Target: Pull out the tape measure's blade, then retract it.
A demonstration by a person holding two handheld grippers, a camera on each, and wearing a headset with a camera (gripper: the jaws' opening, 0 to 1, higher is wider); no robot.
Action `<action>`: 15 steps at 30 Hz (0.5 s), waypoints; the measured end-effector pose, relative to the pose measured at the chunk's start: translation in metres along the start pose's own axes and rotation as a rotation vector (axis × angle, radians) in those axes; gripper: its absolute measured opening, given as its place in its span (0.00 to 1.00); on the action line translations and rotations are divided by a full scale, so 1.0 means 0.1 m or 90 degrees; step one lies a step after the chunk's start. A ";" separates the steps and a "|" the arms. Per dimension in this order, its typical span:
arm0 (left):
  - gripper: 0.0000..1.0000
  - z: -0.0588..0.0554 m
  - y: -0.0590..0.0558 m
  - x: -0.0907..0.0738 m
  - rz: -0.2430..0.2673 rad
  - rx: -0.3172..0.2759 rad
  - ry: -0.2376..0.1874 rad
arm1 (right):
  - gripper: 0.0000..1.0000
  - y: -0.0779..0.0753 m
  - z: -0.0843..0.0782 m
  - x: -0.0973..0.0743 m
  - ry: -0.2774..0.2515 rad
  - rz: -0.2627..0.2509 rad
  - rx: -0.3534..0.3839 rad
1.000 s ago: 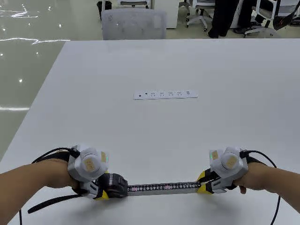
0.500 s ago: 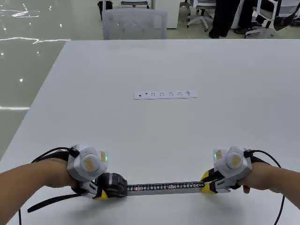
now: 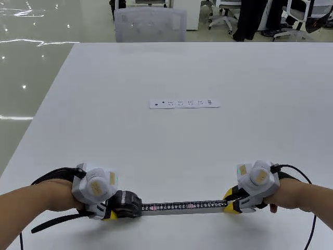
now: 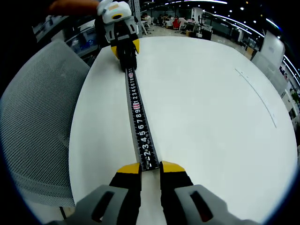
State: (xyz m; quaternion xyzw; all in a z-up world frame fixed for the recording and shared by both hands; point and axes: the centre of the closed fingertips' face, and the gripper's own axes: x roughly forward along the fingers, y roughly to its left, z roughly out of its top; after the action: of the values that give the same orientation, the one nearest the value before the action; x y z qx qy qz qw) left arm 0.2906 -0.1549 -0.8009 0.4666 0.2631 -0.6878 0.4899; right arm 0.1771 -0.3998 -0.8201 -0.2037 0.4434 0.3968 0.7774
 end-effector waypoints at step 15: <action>0.37 -0.19 0.10 -0.02 0.060 -0.120 0.025 | 0.26 -0.12 0.03 -0.01 0.013 -0.075 0.034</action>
State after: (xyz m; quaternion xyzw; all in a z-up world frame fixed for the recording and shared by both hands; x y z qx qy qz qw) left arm 0.3067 -0.1426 -0.8066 0.4438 0.3138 -0.6272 0.5579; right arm 0.1882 -0.4058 -0.8179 -0.2127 0.4492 0.3366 0.7998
